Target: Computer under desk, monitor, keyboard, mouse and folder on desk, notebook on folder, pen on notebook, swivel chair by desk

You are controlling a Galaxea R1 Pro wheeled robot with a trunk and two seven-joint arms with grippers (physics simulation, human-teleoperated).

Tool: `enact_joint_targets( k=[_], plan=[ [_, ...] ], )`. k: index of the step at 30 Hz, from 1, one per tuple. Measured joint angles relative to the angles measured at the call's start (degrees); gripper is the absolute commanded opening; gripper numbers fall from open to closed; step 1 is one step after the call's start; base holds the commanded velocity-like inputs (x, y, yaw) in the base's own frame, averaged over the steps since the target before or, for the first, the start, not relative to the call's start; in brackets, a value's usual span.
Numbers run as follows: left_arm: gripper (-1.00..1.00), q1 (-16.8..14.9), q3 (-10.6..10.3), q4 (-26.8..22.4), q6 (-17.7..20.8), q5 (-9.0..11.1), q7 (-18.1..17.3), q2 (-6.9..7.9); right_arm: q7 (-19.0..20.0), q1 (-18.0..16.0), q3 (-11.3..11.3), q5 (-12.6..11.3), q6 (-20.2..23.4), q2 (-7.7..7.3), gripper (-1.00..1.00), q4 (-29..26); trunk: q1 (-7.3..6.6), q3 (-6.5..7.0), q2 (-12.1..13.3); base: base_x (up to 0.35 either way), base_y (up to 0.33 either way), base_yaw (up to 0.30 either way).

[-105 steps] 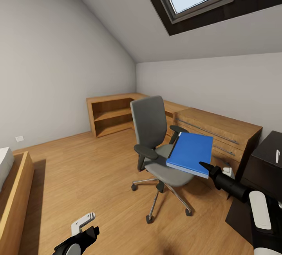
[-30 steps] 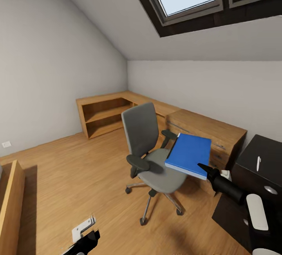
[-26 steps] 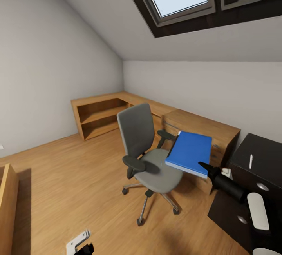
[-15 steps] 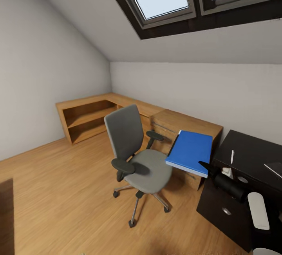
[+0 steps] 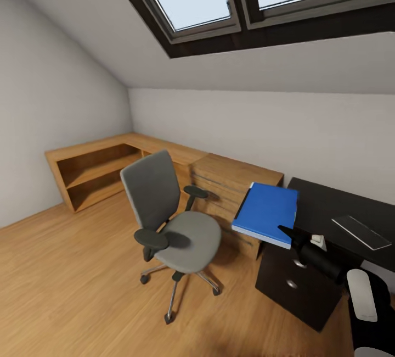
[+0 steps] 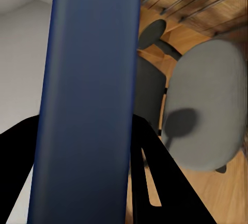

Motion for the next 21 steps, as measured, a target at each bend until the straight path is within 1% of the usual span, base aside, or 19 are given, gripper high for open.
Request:
enact_joint_targets(
  k=[5, 8, 10, 14, 16, 19, 21],
  plan=[
    [1.0, 0.05, 0.03, 1.95, 0.0, 0.07, -0.04, -0.03, 0.0, 0.0, 0.0, 0.01, 0.0, 0.0, -1.0, -0.05, -1.1, 0.9, 2.01, 0.0, 0.0, -0.27],
    [1.0, 0.05, 0.04, 4.61, 0.03, 0.08, -0.27, -0.2, 0.0, 0.0, 0.0, 0.0, 0.0, 0.0, -1.0, -0.05, -1.76, 1.44, 3.21, 0.0, 0.0, -0.27],
    [1.0, 0.02, 0.04, 5.43, 0.05, 0.07, -0.79, -0.28, 0.0, 0.0, 0.0, 0.01, -0.03, 0.0, -1.0, -0.03, -2.2, 1.8, 4.01, 0.0, 0.0, -0.27],
    [1.0, 0.0, 0.04, 6.8, 0.07, 0.22, -5.24, -0.29, 0.0, 0.0, 0.0, 0.08, -0.04, 0.0, -1.0, -0.01, -3.08, 2.52, 5.62, 0.0, 0.0, -0.27],
    [1.0, -0.01, 0.04, 6.98, 0.08, 0.31, -6.9, -0.27, 0.0, 0.0, 0.0, 0.09, -0.05, -0.02, -1.0, -0.01, -3.52, 2.88, 6.42, 0.0, 0.0, -0.27],
    [1.0, -0.01, 0.04, 7.11, 0.08, 0.38, -8.22, -0.26, 0.0, 0.0, 0.0, 0.09, -0.01, -0.08, -1.0, 0.0, -4.18, 3.41, 7.62, 0.0, 0.0, -0.222],
    [1.0, -0.01, 0.04, 7.13, 0.08, 0.4, -8.53, -0.21, 0.0, 0.0, 0.0, -0.02, 0.01, -0.13, -1.0, 0.01, -4.61, 3.77, 8.43, 0.0, 0.0, -0.092]
  ],
)
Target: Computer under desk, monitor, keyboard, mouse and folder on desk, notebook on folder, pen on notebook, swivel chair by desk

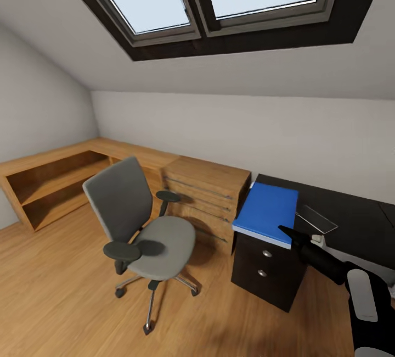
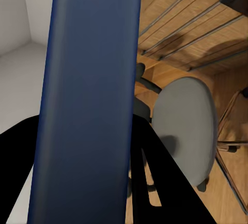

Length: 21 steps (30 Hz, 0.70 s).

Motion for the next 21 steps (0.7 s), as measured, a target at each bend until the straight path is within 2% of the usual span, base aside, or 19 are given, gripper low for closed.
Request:
enact_joint_targets(
  k=[21],
  plan=[
    [1.0, 0.01, 0.06, 0.98, -0.15, -0.09, -0.27, -0.19, 0.0, 0.0, 0.0, -0.17, 0.09, -0.05, -1.0, 0.33, -4.62, 3.78, 8.43, 0.0, 0.0, -0.01]
  ],
)
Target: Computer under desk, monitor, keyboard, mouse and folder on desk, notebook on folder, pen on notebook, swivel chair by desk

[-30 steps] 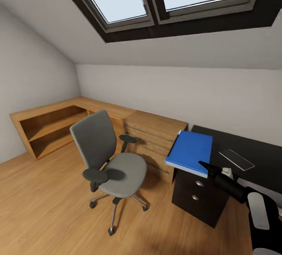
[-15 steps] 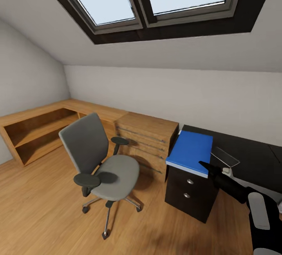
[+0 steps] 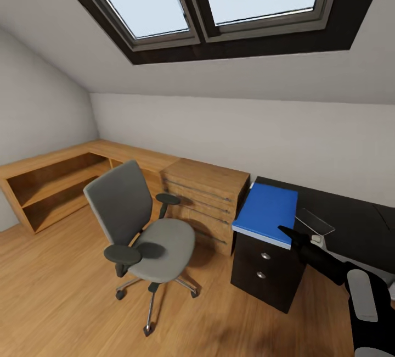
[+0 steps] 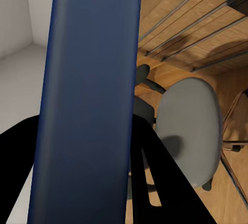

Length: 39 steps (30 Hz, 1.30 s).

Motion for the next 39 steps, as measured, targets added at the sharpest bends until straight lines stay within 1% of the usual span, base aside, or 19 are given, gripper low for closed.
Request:
enact_joint_targets(
  k=[6, 23, 24, 25, 29, 31, 32, 39],
  plan=[
    [1.0, -0.01, 0.03, 0.02, -0.08, 0.02, 0.03, -0.09, 0.0, 0.01, 0.0, 0.01, -0.06, 0.0, -1.0, 0.0, -1.32, 1.08, 2.41, 0.0, 0.0, -0.16],
    [1.0, -0.01, 0.03, 0.0, -1.52, 0.09, 0.06, -0.11, -0.08, 0.01, 0.0, 0.22, -0.1, 0.0, -1.0, 1.33, -5.05, 4.14, 9.24, 0.0, 0.0, -0.261],
    [1.0, -0.01, 0.06, 0.0, -1.8, 0.09, 0.06, -0.11, -0.08, 0.03, 0.0, 0.23, -0.15, 0.0, -1.0, 1.58, -5.27, 4.32, 9.64, 0.0, 0.0, -0.268],
    [1.0, -0.01, 0.1, 0.0, -3.02, 0.08, 0.06, -0.11, -0.08, 0.02, 0.0, 0.23, -0.17, 0.0, -1.0, 1.79, -5.49, 4.5, 10.04, 0.0, 0.0, -0.268],
    [1.0, 0.0, 0.12, 0.0, -5.84, 0.09, 0.07, -0.11, -0.11, 0.01, 0.0, 0.28, -0.25, 0.11, -1.0, 1.95, -6.37, 5.22, 11.65, 0.0, 0.0, -0.268],
    [1.0, 0.0, 0.12, 0.0, -5.97, 0.1, 0.07, -0.11, -0.08, 0.01, 0.0, 0.29, -0.71, 0.14, -1.0, 1.99, -6.81, 5.58, 12.45, 0.0, 0.0, -0.268],
    [1.0, 0.0, 0.07, 0.0, -6.06, 0.1, 0.07, -0.11, -0.03, 0.01, 0.0, 0.33, -1.64, 0.16, -1.0, 2.06, -7.03, 5.76, 12.85, 0.0, 0.0, -0.268],
    [1.0, 0.0, 0.09, 0.0, -6.09, -0.03, 0.07, -0.11, 0.0, 0.01, 0.0, 0.44, -2.38, 0.24, -1.0, 3.25, -8.57, 7.02, 15.66, 0.0, 0.0, -0.284]
  ],
)
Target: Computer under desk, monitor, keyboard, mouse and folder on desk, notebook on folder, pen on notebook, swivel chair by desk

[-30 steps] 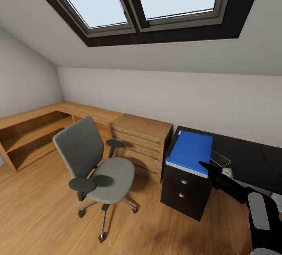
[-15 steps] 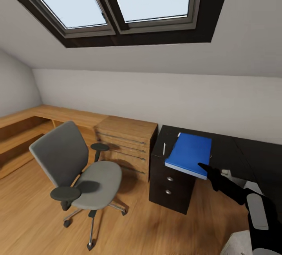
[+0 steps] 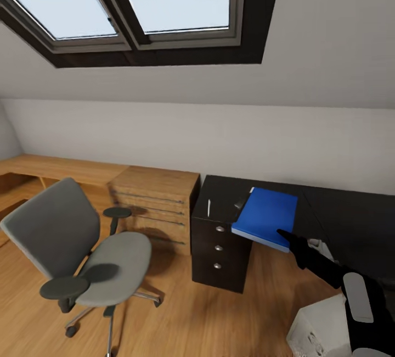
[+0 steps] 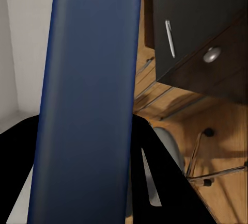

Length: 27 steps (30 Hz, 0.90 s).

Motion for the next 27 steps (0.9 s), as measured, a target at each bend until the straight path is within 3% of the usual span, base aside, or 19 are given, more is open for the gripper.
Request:
enact_joint_targets(
  k=[9, 20, 27],
  plan=[
    [1.0, 0.0, 0.02, 0.0, 0.0, -0.02, 0.0, 0.0, 0.02, 0.0, 0.0, -0.17, -0.2, -0.06, -1.0, 0.96, -1.98, 1.62, 3.62, 0.0, 0.0, -0.296],
    [1.0, 0.0, -0.23, 0.0, -0.09, -0.21, 0.0, 0.0, 0.0, 0.0, 0.0, -0.18, -0.21, -0.06, -1.0, 1.24, -1.99, 1.63, 3.64, 0.0, 0.0, -0.289],
    [1.0, 0.01, -0.23, -0.01, -0.09, -0.18, 0.0, 0.0, 0.08, -0.01, 0.01, -0.36, -0.11, -0.12, -1.0, 1.31, -1.99, 1.63, 3.63, 0.0, 0.0, -0.051]
  ],
)
